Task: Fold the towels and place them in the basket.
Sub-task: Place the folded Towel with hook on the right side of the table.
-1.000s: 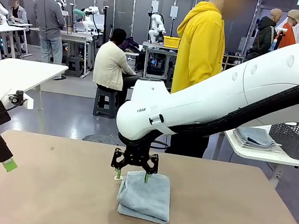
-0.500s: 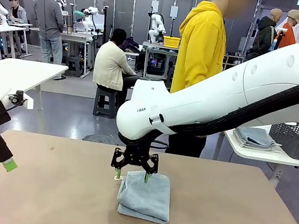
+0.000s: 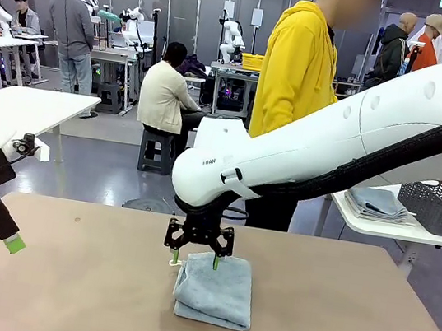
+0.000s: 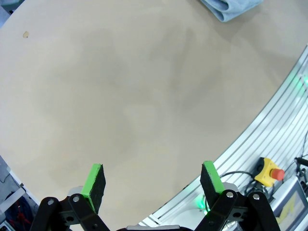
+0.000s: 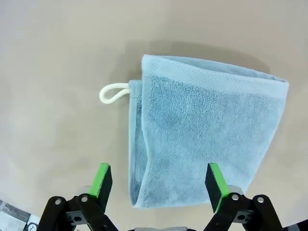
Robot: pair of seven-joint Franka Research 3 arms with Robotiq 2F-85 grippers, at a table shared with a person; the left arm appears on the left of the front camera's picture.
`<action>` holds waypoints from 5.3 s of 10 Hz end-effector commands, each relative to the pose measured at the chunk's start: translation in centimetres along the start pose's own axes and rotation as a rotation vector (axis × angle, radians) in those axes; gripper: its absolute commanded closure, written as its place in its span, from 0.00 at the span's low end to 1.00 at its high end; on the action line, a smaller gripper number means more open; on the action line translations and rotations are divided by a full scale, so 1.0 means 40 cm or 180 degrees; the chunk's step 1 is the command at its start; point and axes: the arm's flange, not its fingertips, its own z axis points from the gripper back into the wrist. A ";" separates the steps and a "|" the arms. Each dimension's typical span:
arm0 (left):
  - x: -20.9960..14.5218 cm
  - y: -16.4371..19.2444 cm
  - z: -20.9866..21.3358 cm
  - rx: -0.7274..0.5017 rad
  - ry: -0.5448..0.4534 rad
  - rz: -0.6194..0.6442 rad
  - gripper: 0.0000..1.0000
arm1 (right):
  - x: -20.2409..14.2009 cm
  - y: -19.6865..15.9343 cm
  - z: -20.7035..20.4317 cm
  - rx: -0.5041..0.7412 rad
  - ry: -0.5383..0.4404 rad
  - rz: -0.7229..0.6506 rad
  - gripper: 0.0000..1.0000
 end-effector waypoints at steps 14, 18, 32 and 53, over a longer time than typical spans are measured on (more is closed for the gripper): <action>0.003 0.003 -0.003 0.0035 -0.0009 0.0002 0.00 | -0.147 -0.571 -0.150 0.2219 -0.0488 -0.0558 0.00; 0.003 0.003 -0.003 0.0035 -0.0009 0.0002 0.00 | -0.137 -0.579 -0.227 0.2495 -0.0507 -0.0703 0.00; 0.003 0.003 -0.003 0.0035 -0.0009 0.0002 0.00 | -0.105 -0.502 -0.250 0.2594 -0.0511 -0.0754 0.97; 0.003 0.003 -0.003 0.0035 -0.0009 0.0002 0.00 | -0.143 -1.016 -0.098 0.2201 -0.1109 -0.0365 0.94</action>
